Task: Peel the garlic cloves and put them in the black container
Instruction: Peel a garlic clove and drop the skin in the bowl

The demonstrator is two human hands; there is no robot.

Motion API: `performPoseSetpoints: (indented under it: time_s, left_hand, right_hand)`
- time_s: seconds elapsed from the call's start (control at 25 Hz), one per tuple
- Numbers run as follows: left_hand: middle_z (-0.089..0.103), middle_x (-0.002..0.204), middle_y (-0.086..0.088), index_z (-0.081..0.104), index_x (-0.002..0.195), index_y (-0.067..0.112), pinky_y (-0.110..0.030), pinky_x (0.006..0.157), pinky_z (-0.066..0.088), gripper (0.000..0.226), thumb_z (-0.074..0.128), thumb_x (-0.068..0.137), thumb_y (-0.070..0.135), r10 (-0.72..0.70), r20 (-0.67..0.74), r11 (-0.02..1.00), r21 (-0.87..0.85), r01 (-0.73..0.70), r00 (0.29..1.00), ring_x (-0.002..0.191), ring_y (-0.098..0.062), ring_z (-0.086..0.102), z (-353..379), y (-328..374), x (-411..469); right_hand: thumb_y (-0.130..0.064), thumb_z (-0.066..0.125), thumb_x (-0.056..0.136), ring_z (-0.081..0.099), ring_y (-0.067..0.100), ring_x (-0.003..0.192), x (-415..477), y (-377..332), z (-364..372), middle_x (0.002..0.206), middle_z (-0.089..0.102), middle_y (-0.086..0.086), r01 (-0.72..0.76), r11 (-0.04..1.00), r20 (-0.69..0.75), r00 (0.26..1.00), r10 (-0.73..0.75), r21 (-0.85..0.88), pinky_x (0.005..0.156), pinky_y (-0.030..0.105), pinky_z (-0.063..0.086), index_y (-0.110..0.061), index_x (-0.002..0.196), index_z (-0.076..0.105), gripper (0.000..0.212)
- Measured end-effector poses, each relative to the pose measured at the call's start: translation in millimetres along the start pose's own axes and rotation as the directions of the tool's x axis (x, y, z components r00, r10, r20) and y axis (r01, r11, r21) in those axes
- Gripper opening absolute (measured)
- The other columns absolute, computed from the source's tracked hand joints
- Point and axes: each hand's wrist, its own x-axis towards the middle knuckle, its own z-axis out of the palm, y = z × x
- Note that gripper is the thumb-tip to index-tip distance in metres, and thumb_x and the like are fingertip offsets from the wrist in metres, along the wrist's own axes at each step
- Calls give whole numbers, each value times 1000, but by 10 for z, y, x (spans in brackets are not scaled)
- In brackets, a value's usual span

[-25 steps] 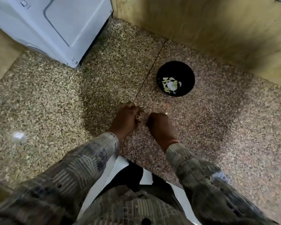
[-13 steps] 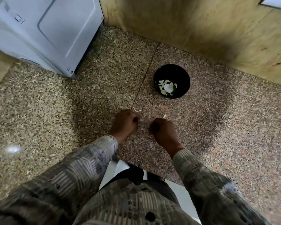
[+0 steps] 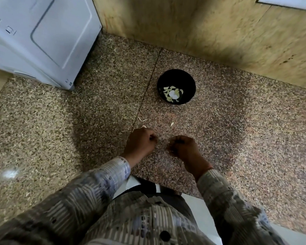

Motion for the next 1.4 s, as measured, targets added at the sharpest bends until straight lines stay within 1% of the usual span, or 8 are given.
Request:
performPoseSetpoints:
  time_s: [0.16, 0.32, 0.52, 0.68, 0.8, 0.92, 1.12, 1.4]
  left_hand:
    - [77, 81, 8, 80, 84, 21, -11, 59, 45, 9, 72, 88, 23, -79, -25, 996, 49, 80, 997, 62, 6, 56, 101, 91, 62]
    - [74, 86, 10, 75, 87, 24, -22, 68, 54, 6, 77, 84, 20, -129, -80, 984, 109, 138, 988, 74, -4, 64, 43, 11, 139]
    - [76, 94, 2, 78, 97, 23, -24, 73, 50, 14, 75, 84, 18, -53, -121, 982, 175, 74, 991, 83, -14, 67, -73, -66, 160]
    - [62, 68, 12, 74, 76, 21, -21, 52, 33, 27, 71, 90, 45, -94, -164, 971, 201, 126, 982, 58, -3, 53, -103, -108, 89]
    - [71, 85, 4, 73, 87, 23, -25, 64, 38, 17, 71, 88, 39, -73, -181, 965, 237, 115, 981, 78, -17, 66, -113, -157, 99]
    - [71, 92, 2, 72, 89, 26, -27, 70, 43, 10, 67, 88, 35, -41, -149, 967, 241, 76, 988, 86, -19, 67, -108, -176, 119]
    - [63, 79, 8, 62, 76, 24, -29, 65, 46, 36, 63, 89, 58, -28, -121, 983, 177, 50, 992, 73, -13, 59, -72, -49, 178]
    - [76, 91, 6, 75, 103, 24, -23, 71, 49, 17, 77, 88, 32, 179, -40, 981, 89, -175, 983, 80, -11, 68, 163, 132, 188]
  right_hand:
    - [-4, 61, 98, 71, 23, 76, 107, 75, -97, 93, 76, 15, 112, 932, -125, 979, -163, -344, 60, 33, 59, -8, 103, 69, 10]
    - [-17, 62, 97, 71, 19, 75, 344, -211, -102, 90, 74, 1, 359, 543, 40, 858, -512, -759, 67, 32, 61, -27, 120, 67, 26]
    - [-28, 56, 96, 71, 30, 81, 538, -382, -19, 91, 73, 9, 374, 240, 186, 807, -561, -896, 69, 33, 54, -27, 109, 70, 19]
    - [-24, 62, 94, 70, 27, 83, 524, -344, 1, 92, 73, 6, 323, 263, 137, 829, -542, -909, 72, 32, 52, -21, 99, 73, 13]
    - [-23, 68, 92, 69, 20, 77, 447, -376, 28, 85, 74, 1, 358, 427, 57, 817, -574, -831, 67, 25, 51, -21, 95, 74, 7]
    - [-24, 70, 91, 65, 7, 72, 469, -682, 133, 85, 74, -7, 439, 671, -148, 762, -630, -597, 63, 14, 48, -24, 98, 79, 11]
    - [-16, 68, 95, 64, 15, 66, 489, -832, 163, 78, 74, -1, 403, 915, -319, 864, -389, -23, 70, 40, 61, -20, 96, 78, 10]
    - [-8, 74, 93, 77, 33, 82, 221, -72, 66, 77, 78, 7, 104, 979, -170, 976, -134, -173, 77, 50, 65, -17, 82, 77, 14]
